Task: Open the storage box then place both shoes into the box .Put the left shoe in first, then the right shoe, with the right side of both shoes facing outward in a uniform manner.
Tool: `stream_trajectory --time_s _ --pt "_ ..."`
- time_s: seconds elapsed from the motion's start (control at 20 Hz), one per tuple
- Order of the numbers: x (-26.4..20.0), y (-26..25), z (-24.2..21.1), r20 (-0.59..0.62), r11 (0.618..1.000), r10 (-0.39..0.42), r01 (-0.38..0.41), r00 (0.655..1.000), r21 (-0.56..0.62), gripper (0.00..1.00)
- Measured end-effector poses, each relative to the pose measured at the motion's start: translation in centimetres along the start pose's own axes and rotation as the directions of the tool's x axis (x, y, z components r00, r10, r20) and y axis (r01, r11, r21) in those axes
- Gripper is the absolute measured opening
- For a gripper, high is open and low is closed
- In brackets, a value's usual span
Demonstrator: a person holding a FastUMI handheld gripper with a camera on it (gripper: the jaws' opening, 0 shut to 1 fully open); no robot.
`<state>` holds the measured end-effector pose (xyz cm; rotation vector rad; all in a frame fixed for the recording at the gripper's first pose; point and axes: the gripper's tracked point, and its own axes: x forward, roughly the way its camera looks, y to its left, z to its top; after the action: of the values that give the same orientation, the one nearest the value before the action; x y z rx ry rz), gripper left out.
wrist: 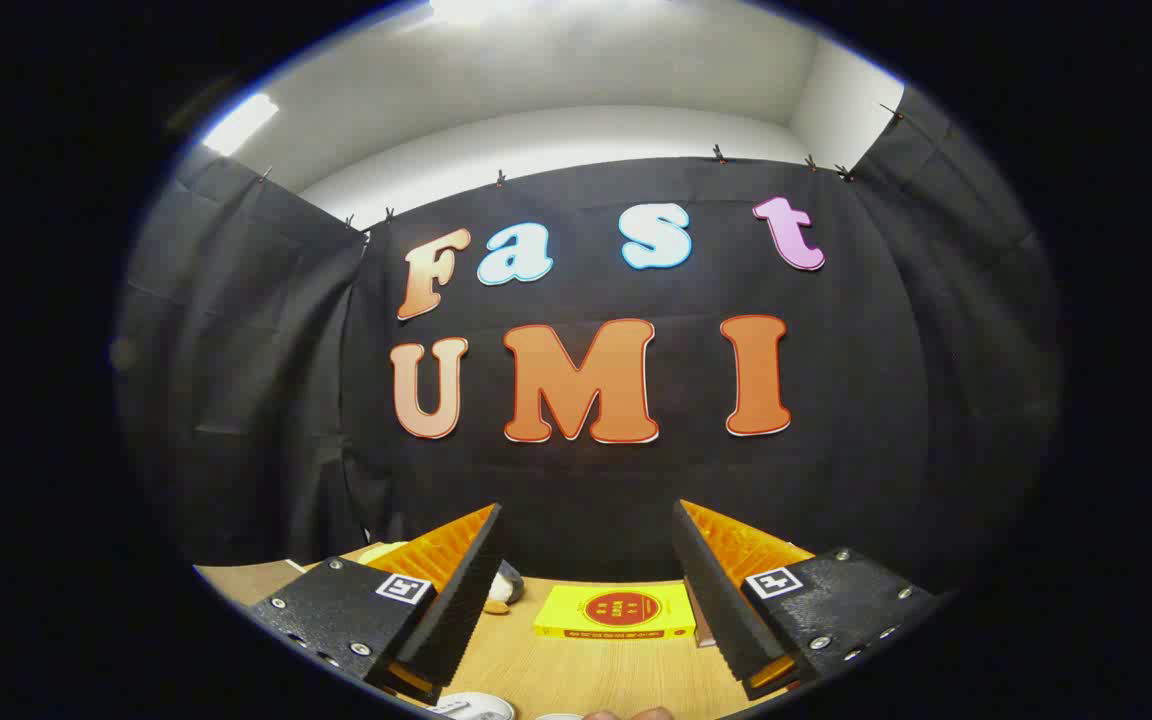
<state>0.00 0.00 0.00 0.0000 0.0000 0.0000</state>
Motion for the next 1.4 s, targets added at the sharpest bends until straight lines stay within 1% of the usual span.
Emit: stream_trajectory --time_s 0.2,0.4,0.6,0.85,0.95,1.05,1.2,1.25,1.3,1.4 --pt "0.3 1.0 -0.3 -0.026 1.000 0.005 -0.004 1.000 0.017 0.98" --pt "0.4 1.3 -0.9 -0.058 1.000 -0.013 0.015 0.998 0.028 0.98" --pt "-0.2 1.7 -0.5 -0.054 1.000 0.000 0.001 0.999 0.011 0.98" --pt "-0.9 0.8 0.7 -0.027 0.999 -0.028 0.028 0.999 0.014 0.98" --pt "-1.2 0.8 0.5 -0.048 1.000 -0.022 0.022 0.999 0.014 0.98" --pt "-1.7 1.2 -0.4 -0.099 1.000 -0.011 0.013 0.995 0.019 0.98" --pt "-2.5 2.5 -3.7 -0.231 1.000 0.012 -0.006 0.973 0.026 0.98" --pt "-2.7 3.3 -4.8 -0.278 0.999 0.034 -0.028 0.960 0.027 0.98" --pt "-3.0 4.4 -6.3 -0.328 0.998 0.059 -0.051 0.943 0.035 0.98" --pt "-3.6 6.9 -8.8 -0.412 0.991 0.129 -0.100 0.902 0.093 0.98"
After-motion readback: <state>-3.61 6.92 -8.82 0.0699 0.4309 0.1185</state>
